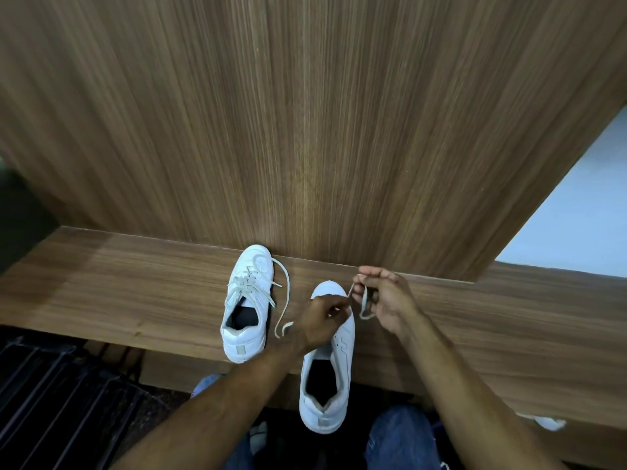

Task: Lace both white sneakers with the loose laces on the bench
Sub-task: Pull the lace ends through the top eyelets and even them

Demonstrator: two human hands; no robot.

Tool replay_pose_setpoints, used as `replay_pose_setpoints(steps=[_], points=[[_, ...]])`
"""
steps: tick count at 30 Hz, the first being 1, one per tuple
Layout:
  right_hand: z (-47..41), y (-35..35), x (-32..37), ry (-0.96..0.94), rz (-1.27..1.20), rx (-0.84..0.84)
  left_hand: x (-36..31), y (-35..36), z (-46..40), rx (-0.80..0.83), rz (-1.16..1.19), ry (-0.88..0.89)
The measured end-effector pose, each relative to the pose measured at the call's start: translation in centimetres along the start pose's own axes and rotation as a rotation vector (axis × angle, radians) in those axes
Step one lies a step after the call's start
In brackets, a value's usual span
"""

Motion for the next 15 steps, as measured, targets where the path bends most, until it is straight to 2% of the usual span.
replay_pose_setpoints(steps=[3,5,8,12,15], points=[[0.7,2.0,0.8,0.025,-0.084,-0.001,-0.9,1.7,0.3,0.015,0.387,-0.236],[0.9,2.5,1.5,0.016,-0.106,-0.007,-0.7,1.9,0.3,0.028,0.418,-0.264],[-0.4,0.6,1.8,-0.012,-0.046,-0.105,0.4,-0.1,-0.1,0.006,0.281,-0.138],[-2.2,-4.8,0.6,-0.063,0.072,-0.337,3.3,-5.4,-1.3,-0.035,-0.019,-0.044],[-2.4,-7.3,0.1,-0.263,0.304,-0.464,4.8,-7.5,-1.6,0.006,-0.241,-0.024]])
Point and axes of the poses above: each hand's wrist, its own z-axis away from the middle knuckle, its own y-axis out of the palm, x = y × z, the point moved 7 cm from there along -z, towards the middle knuckle, and after that the axes turned 12 degrees about -x, right-handed, at the moved point
